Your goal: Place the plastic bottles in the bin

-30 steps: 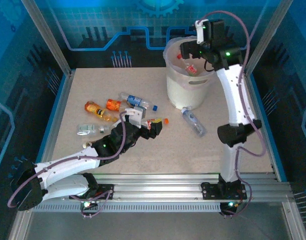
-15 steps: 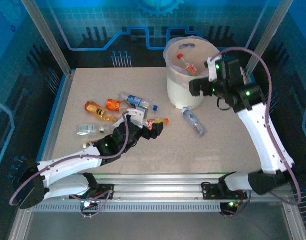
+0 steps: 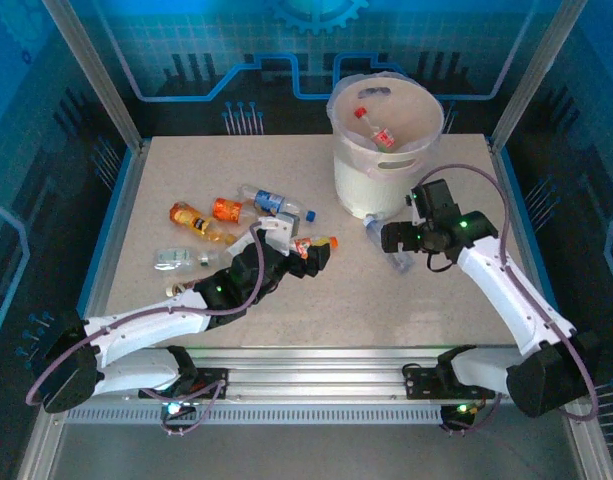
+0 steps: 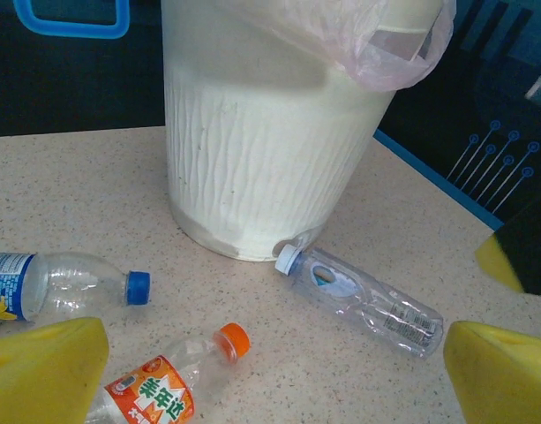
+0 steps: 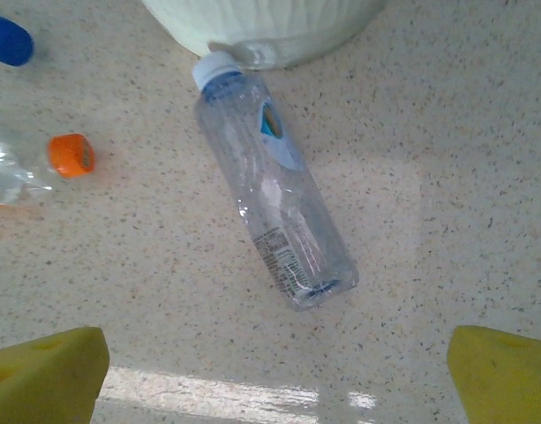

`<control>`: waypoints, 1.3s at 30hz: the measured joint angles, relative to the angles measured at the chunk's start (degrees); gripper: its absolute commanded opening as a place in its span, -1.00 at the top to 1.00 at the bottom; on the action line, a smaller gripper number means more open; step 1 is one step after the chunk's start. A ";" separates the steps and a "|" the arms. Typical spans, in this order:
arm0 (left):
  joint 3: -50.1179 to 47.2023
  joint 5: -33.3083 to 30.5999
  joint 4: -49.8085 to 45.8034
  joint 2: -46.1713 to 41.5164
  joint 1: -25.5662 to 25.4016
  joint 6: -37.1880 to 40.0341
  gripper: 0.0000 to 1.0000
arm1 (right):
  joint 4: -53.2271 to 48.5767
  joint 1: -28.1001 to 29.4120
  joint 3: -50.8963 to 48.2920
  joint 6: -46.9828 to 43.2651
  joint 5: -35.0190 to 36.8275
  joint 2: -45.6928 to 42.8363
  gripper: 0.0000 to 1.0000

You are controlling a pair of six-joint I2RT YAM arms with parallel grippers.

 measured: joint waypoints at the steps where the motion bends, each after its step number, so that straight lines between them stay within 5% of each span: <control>1: 0.00 0.00 0.07 0.00 0.00 -0.13 -0.98 | 0.61 -0.26 -0.55 0.09 -0.02 0.81 -0.99; 24: 0.00 -0.90 0.20 0.00 0.44 -1.14 -0.98 | 12.70 -2.89 -0.96 -0.74 -1.73 24.98 -0.81; 39: 0.00 -0.92 0.17 0.00 0.66 -1.27 -0.98 | 14.32 -2.99 1.01 -1.18 -1.97 31.39 -0.72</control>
